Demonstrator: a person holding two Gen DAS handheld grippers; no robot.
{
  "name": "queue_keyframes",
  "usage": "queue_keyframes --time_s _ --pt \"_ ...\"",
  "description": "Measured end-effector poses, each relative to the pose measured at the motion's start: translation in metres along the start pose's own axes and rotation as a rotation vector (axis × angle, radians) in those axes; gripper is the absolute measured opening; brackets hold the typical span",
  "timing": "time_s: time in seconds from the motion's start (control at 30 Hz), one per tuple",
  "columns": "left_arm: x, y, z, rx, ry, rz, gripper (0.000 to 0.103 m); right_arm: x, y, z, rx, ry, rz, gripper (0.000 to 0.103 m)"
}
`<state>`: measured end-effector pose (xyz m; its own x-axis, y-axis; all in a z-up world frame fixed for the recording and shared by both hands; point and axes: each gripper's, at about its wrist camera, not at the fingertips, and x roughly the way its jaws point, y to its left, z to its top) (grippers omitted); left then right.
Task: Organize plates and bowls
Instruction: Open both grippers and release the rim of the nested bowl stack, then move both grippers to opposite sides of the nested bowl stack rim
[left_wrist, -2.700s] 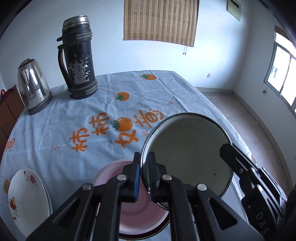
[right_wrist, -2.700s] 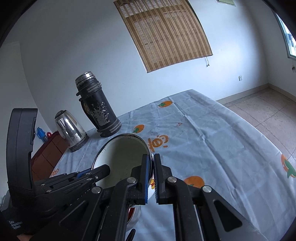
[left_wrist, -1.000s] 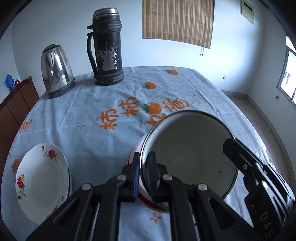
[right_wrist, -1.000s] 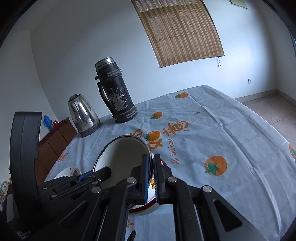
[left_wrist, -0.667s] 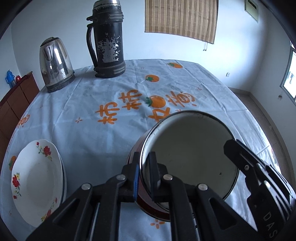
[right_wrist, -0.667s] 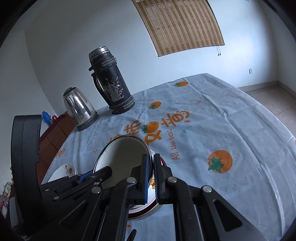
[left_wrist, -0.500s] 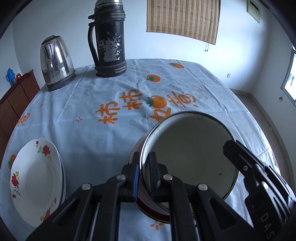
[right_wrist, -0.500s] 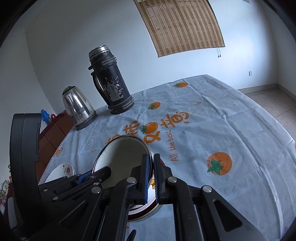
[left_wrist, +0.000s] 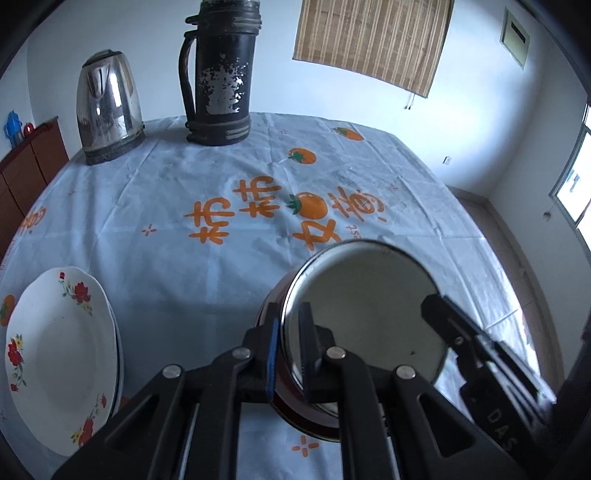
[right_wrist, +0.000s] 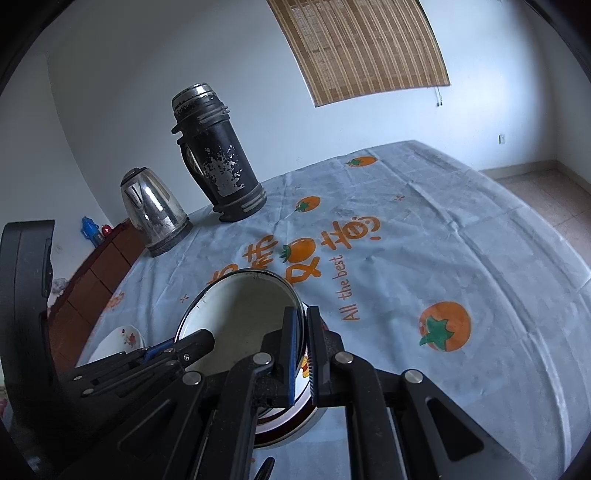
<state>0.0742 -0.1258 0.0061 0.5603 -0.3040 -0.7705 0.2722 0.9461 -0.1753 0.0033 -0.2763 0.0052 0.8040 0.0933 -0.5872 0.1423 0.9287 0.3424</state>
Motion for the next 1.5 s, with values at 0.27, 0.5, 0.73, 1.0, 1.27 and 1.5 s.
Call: queue_keyframes --time_s 0.27,0.5,0.73,1.0,1.27,1.5 --pt "-0.013 -0.006 0.003 0.053 -0.096 0.096 0.053 0.006 0.006 -0.004 -0.032 0.008 -0.017 0.008" --pt "-0.004 0.002 -0.001 0.036 -0.1 0.134 0.059 0.015 0.005 -0.007 -0.051 -0.005 -0.048 0.008" --pt "-0.001 0.006 -0.006 0.038 -0.125 0.181 0.067 0.004 0.004 -0.008 -0.062 -0.119 -0.047 0.051" --pt "0.003 0.004 -0.01 0.066 -0.128 0.195 0.067 -0.001 0.003 -0.007 -0.086 -0.163 -0.1 0.058" --pt "-0.001 0.003 -0.014 0.081 -0.157 0.204 0.074 -0.007 -0.003 -0.007 -0.082 -0.191 -0.126 0.063" --pt "-0.006 0.006 -0.016 0.071 -0.192 0.241 0.095 -0.007 -0.004 -0.008 -0.088 -0.197 -0.137 0.067"
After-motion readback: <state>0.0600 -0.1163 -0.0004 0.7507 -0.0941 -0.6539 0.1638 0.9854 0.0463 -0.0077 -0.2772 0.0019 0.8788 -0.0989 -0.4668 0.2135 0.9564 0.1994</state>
